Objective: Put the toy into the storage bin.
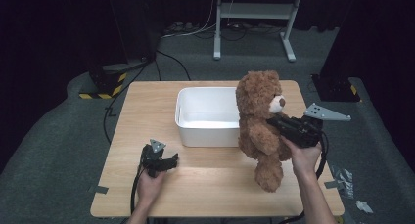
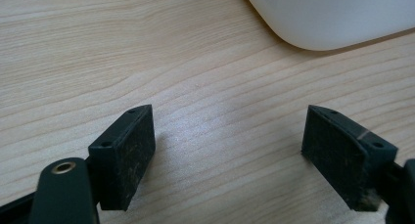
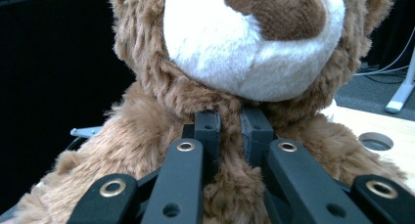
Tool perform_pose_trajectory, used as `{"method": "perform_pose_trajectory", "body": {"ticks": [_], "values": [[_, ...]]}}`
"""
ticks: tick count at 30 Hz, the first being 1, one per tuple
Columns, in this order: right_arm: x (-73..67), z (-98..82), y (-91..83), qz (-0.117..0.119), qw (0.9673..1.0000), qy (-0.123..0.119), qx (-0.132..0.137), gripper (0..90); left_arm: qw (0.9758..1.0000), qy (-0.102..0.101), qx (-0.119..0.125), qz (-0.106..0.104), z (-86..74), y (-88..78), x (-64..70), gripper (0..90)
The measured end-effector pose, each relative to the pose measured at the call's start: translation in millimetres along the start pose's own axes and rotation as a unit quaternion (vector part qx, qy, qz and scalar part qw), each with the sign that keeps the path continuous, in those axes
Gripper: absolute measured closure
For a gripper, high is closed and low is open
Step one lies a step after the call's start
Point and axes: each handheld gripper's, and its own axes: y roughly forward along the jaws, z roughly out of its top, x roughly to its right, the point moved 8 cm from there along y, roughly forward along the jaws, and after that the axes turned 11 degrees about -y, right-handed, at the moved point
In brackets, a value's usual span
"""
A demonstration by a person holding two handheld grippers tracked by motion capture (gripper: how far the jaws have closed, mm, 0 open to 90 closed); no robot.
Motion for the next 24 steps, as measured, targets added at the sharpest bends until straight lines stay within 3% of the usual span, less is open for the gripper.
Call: {"method": "perform_pose_trajectory", "body": {"ticks": [13, 24], "values": [[5.7, 24.5, 14.5, -0.002, 1.0000, -0.005, -0.002, 80.5, 1.0000, 0.000, 0.000, -0.001, -0.1, 0.0, 0.0, 20.1], [4.2, 33.3, 23.6, -0.003, 0.9999, -0.013, -0.008, 80.5, 1.0000, 0.001, 0.000, -0.002, -0.2, -0.1, 0.1, 20.1]]}}
